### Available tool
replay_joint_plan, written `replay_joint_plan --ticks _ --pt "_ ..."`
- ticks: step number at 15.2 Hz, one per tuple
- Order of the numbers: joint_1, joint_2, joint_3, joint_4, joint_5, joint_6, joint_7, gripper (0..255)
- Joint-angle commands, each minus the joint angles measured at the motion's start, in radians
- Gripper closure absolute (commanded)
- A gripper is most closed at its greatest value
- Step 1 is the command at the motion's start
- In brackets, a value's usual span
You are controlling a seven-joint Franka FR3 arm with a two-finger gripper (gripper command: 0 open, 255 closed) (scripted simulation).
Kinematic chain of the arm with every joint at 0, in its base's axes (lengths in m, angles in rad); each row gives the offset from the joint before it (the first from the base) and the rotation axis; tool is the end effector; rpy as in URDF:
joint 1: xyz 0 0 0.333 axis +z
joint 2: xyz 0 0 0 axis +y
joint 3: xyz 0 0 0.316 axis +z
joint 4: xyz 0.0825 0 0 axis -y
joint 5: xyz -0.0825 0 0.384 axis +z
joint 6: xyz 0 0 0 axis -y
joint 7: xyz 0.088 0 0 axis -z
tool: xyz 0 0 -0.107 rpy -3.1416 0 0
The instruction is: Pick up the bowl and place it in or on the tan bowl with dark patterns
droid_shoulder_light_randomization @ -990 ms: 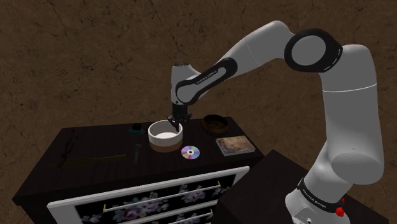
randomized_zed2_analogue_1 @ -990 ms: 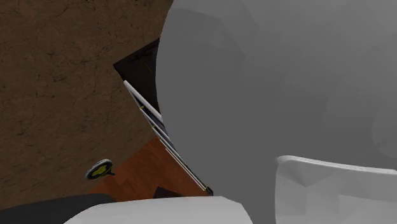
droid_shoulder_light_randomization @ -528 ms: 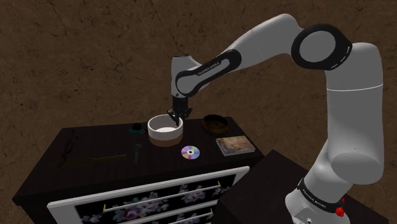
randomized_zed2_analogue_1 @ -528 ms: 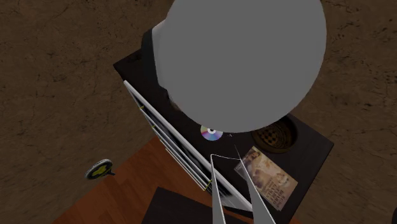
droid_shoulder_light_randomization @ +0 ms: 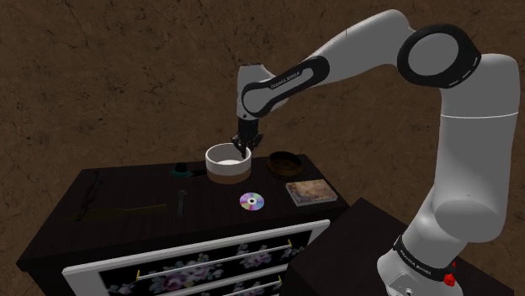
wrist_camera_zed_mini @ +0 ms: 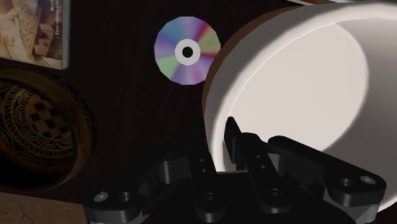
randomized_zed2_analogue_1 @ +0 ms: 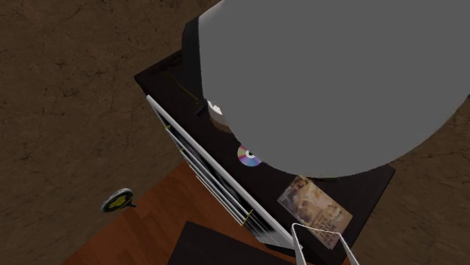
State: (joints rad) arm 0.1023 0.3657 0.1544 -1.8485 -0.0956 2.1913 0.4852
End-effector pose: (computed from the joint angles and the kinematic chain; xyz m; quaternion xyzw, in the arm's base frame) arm 0.6140 0.1514 0.3277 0.9958 -0.0907 -0.0041 0.0135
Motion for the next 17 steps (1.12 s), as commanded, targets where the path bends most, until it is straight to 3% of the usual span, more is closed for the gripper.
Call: replay_joint_plan --ticks 1,9,17 --pt "-0.030 -0.014 -0.011 -0.019 0.006 0.007 -0.044 255" --pt "-0.152 -0.063 -0.063 -0.076 0.030 0.023 -0.227 255" --pt "-0.270 -0.061 -0.120 -0.058 0.050 0.013 -0.411 255"
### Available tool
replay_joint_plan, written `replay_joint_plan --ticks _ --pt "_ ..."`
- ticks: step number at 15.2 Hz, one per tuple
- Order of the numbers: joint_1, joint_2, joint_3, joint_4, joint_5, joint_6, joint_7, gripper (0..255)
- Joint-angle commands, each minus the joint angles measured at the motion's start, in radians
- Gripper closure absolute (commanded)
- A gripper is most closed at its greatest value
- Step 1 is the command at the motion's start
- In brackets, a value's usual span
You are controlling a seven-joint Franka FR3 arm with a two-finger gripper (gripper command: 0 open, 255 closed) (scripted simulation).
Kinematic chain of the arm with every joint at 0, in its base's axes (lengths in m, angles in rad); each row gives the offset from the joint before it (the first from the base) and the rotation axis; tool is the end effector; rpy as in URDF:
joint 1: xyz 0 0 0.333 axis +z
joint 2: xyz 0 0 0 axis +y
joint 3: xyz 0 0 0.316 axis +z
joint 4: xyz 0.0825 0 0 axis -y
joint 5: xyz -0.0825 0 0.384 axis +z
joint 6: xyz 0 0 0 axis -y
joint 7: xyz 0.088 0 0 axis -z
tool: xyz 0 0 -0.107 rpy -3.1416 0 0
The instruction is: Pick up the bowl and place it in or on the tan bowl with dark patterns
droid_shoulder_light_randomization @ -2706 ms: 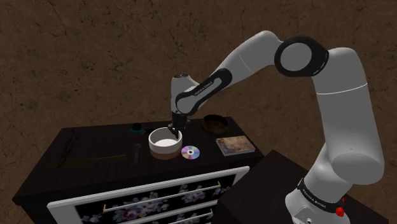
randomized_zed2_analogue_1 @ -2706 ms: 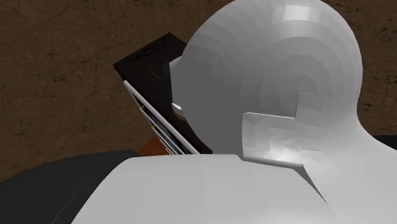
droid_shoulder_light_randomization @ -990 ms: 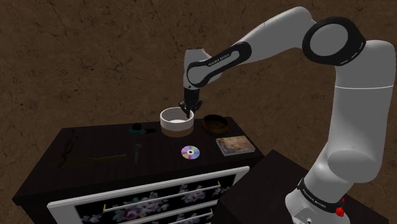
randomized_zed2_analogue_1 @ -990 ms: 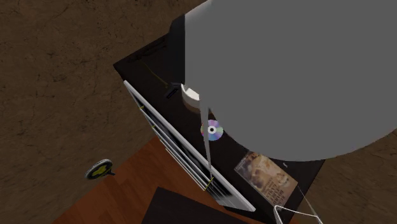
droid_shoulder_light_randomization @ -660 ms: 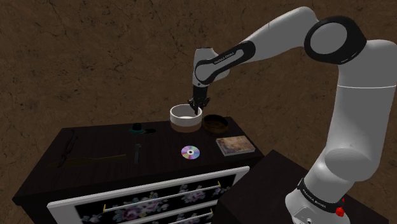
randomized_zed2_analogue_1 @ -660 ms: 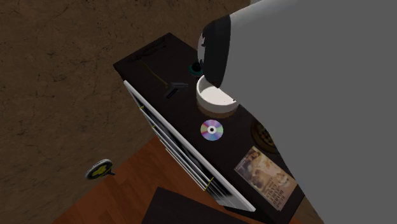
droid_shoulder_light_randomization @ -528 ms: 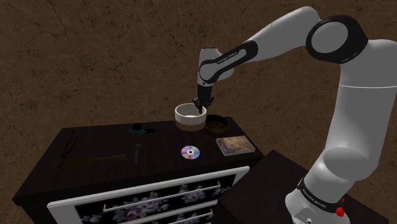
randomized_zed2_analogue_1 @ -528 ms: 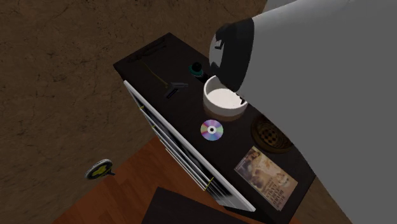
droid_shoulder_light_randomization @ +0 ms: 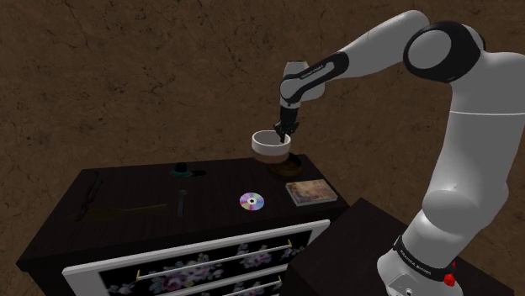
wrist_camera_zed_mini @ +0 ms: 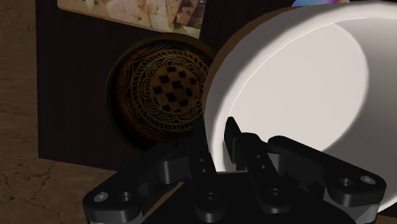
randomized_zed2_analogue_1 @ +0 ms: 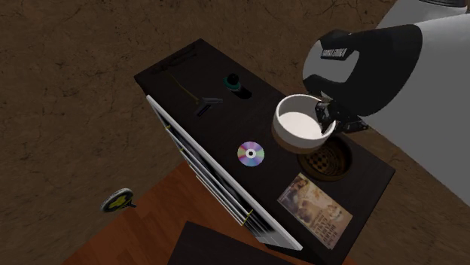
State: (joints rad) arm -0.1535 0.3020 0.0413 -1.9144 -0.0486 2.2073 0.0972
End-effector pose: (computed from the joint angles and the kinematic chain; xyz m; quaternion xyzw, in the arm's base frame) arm 0.6120 -0.0718 0.3374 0.9958 -0.0909 -0.0045 0.0133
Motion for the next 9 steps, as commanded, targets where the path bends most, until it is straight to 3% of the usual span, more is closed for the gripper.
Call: replay_joint_plan --ticks 1,9 --pt "-0.028 0.007 -0.014 0.015 0.005 -0.006 -0.046 255" --pt "-0.145 0.068 -0.066 0.121 0.026 -0.045 -0.226 255"
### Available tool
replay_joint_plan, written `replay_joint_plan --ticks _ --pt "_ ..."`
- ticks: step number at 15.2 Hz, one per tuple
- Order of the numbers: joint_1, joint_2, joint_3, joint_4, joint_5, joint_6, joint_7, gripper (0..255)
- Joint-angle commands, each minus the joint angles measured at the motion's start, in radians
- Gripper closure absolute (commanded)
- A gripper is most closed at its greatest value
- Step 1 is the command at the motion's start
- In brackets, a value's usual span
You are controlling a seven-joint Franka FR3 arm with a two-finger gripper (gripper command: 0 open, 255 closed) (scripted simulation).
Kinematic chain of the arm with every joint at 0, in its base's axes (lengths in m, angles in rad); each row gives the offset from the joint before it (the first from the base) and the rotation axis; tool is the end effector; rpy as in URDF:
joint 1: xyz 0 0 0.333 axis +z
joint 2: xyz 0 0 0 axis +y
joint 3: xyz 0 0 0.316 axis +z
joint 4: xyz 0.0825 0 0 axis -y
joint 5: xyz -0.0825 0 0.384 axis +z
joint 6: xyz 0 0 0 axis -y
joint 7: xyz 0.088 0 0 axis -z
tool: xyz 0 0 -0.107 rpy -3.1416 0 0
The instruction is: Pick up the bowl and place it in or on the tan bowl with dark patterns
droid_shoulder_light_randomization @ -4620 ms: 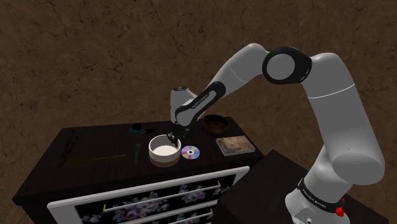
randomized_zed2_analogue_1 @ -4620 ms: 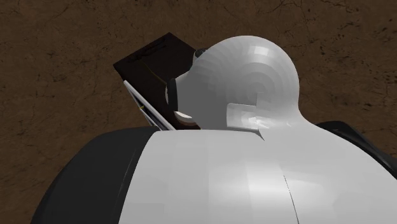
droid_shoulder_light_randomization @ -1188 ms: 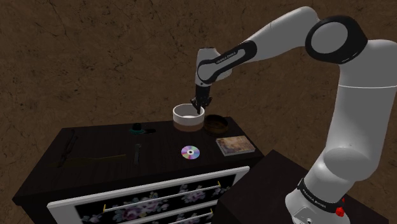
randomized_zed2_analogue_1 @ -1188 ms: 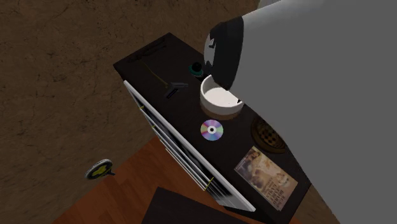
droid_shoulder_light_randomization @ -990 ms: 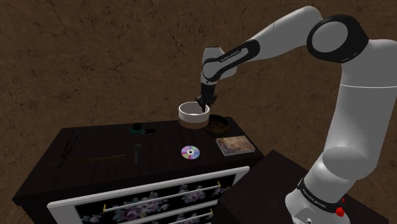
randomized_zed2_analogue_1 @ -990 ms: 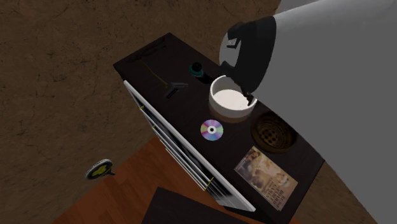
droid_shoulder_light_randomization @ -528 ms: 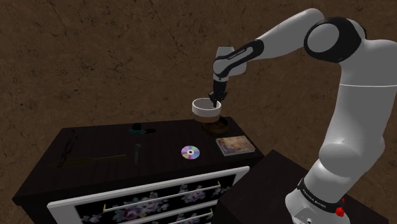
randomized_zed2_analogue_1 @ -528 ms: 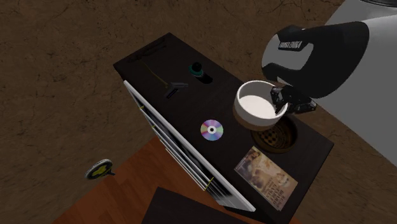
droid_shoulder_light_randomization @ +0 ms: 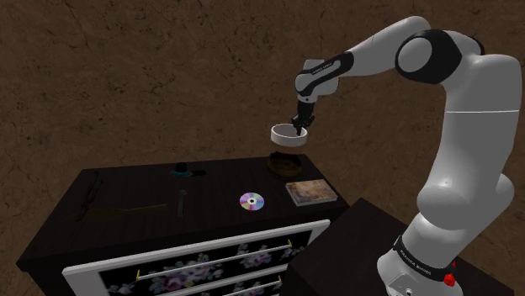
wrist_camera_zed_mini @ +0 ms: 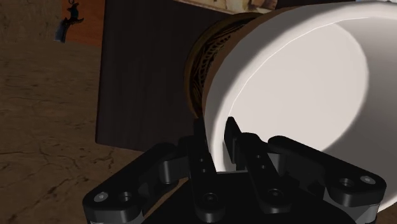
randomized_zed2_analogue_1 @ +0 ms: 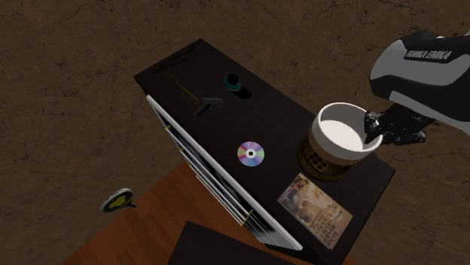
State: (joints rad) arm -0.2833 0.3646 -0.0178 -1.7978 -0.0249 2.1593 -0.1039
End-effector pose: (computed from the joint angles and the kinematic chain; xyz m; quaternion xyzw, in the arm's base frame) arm 0.6132 -0.1906 0.3459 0.9958 -0.0910 -0.0042 0.0129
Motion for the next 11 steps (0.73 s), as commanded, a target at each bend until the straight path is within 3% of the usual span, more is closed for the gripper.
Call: replay_joint_plan --ticks 1,11 --pt "-0.016 0.012 -0.006 0.000 0.002 0.014 -0.025 255" --pt "-0.016 0.084 -0.006 -0.037 0.002 0.122 -0.022 255"
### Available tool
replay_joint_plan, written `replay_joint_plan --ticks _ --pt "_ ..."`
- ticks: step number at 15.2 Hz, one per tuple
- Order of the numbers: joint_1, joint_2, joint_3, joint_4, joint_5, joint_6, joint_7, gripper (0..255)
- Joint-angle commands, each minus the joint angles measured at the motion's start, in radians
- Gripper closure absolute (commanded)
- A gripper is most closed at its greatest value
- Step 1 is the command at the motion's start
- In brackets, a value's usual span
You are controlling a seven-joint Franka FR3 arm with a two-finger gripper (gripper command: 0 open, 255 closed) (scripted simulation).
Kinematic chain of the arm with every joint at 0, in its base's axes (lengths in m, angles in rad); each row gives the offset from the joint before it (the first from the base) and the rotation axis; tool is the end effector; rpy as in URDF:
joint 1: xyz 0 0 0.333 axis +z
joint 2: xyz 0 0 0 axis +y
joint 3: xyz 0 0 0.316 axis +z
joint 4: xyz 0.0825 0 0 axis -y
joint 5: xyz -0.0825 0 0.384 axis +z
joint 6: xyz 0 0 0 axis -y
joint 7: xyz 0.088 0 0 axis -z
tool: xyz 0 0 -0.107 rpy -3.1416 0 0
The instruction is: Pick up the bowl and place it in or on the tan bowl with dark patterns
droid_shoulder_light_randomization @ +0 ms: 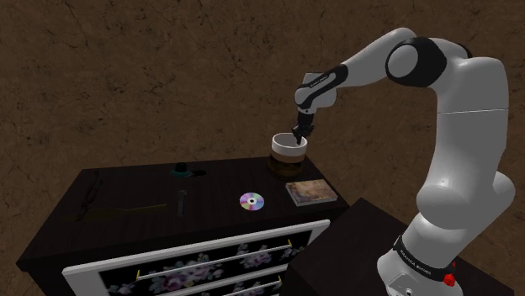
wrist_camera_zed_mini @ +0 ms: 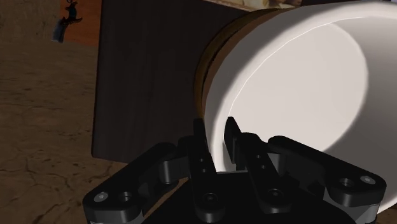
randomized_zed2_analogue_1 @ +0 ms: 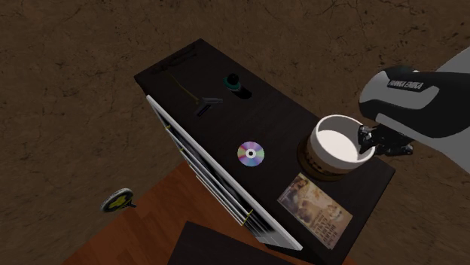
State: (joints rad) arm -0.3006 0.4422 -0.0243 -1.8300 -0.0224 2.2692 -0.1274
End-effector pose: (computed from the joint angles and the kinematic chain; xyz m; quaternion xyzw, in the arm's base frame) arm 0.6105 -0.2051 0.2914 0.9958 -0.0902 -0.0045 0.0131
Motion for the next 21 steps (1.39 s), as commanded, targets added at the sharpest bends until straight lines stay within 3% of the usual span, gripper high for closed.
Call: replay_joint_plan --ticks 1,6,14,15,21 --pt "0.001 0.014 0.000 -0.007 0.000 0.023 0.002 255" --pt "0.000 0.055 0.001 -0.016 0.000 0.073 0.003 255" --pt "0.001 0.056 0.000 -0.016 0.000 0.073 0.002 255" --pt "0.000 0.054 0.000 -0.017 0.000 0.072 0.002 0" --pt "0.001 0.034 0.000 -0.012 0.000 0.048 0.003 0"
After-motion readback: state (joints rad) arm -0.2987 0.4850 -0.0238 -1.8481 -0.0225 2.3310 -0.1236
